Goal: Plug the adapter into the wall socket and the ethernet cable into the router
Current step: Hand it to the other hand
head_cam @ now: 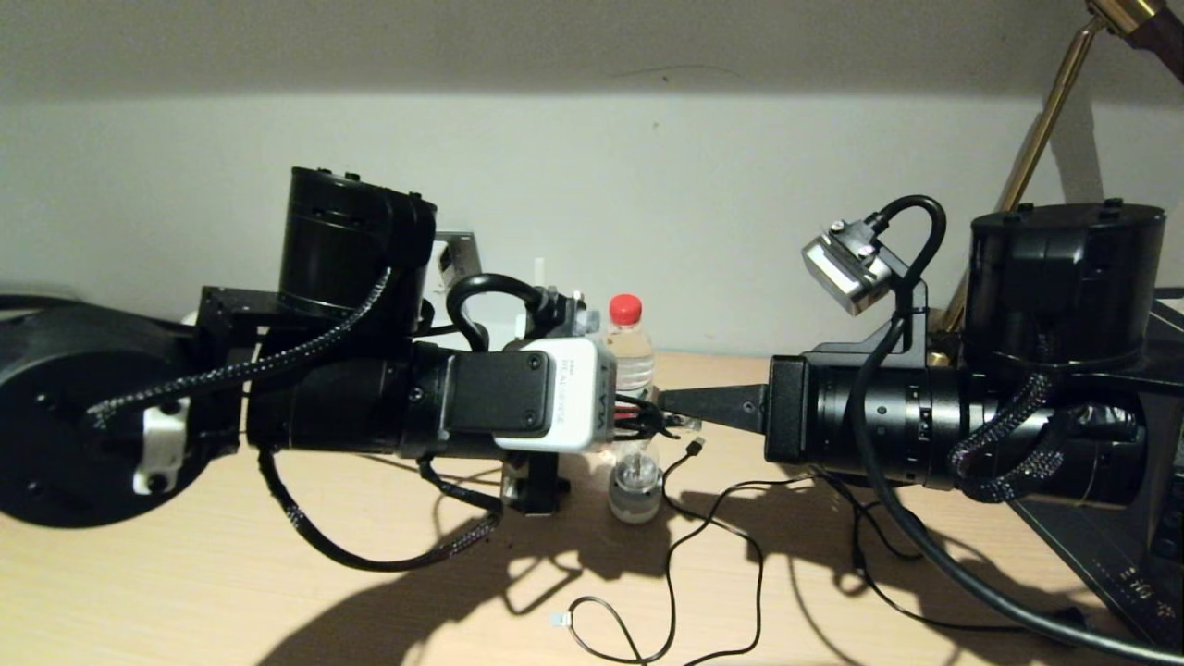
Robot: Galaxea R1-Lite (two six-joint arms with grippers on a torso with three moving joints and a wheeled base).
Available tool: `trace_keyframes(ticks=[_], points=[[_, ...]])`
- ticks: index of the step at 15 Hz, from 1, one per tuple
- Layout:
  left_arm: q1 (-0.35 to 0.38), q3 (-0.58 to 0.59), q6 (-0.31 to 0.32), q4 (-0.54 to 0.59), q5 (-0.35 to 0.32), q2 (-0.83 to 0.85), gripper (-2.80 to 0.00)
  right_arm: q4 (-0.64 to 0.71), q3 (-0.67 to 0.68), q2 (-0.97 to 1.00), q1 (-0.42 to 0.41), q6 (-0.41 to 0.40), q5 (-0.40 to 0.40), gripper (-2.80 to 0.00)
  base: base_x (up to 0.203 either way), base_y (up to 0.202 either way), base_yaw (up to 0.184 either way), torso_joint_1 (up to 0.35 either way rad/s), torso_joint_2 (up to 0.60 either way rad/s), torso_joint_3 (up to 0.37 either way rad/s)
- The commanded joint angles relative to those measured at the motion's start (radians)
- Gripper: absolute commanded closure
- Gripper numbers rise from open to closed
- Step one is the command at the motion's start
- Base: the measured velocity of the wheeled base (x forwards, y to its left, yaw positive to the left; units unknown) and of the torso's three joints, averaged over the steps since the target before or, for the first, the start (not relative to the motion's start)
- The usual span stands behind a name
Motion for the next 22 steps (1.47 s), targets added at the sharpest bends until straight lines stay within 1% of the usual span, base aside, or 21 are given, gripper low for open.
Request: trace_keyframes(ticks=[1,6,7,8,9,11,13,18,19,20,22], points=[[0.0,0.001,0.004,-0.013,-0.002,0.004,0.0,-0.002,0.002,-0.001,0.003,0.005,0.003,0.0,0.0,0.0,0.0,0.0,0.0,0.0],[0.0,0.008,0.004,-0.014,-0.002,0.004,0.0,0.0,0.007,-0.002,0.009,0.003,0.001,0.0,0.0,0.0,0.0,0.0,0.0,0.0],[0.0,0.008,0.004,-0.014,-0.002,0.004,0.0,0.0,0.008,-0.002,0.009,0.005,0.0,-2.6,0.0,0.0,0.0,0.0,0.0,0.0],[0.0,0.014,0.004,-0.014,-0.002,0.004,0.0,-0.002,0.008,-0.002,0.009,0.006,-0.002,-2.8,0.0,0.0,0.0,0.0,0.0,0.0],[0.0,0.025,0.004,-0.017,-0.002,0.003,0.0,-0.002,0.007,-0.002,0.009,0.008,-0.008,-2.8,0.0,0.0,0.0,0.0,0.0,0.0],[0.003,0.03,-0.001,-0.023,-0.002,0.004,0.0,-0.002,0.008,-0.001,0.015,0.006,-0.058,-2.8,0.0,0.0,0.0,0.0,0.0,0.0],[0.008,0.031,-0.002,-0.044,-0.002,0.006,0.0,-0.002,0.013,-0.001,0.024,0.006,-0.059,-2.8,0.0,0.0,0.0,0.0,0.0,0.0],[0.009,0.033,-0.002,-0.044,-0.002,0.007,0.0,-0.002,0.016,-0.002,0.03,0.008,-0.06,-2.8,0.0,0.0,0.0,0.0,0.0,0.0],[0.009,0.033,-0.002,-0.044,-0.002,0.007,0.0,-0.002,0.016,-0.002,0.03,0.008,-0.06,-0.14,0.0,0.0,0.0,0.0,0.0,0.0],[0.011,0.033,-0.002,-0.044,-0.002,0.007,0.0,-0.002,0.017,-0.002,0.03,0.008,-0.058,0.0,0.0,0.0,0.0,0.0,0.0,0.0],[0.011,0.034,-0.002,-0.044,-0.002,0.008,0.0,-0.002,0.017,-0.002,0.03,0.008,-0.06,0.0,0.0,0.0,0.0,0.0,0.0,0.0]])
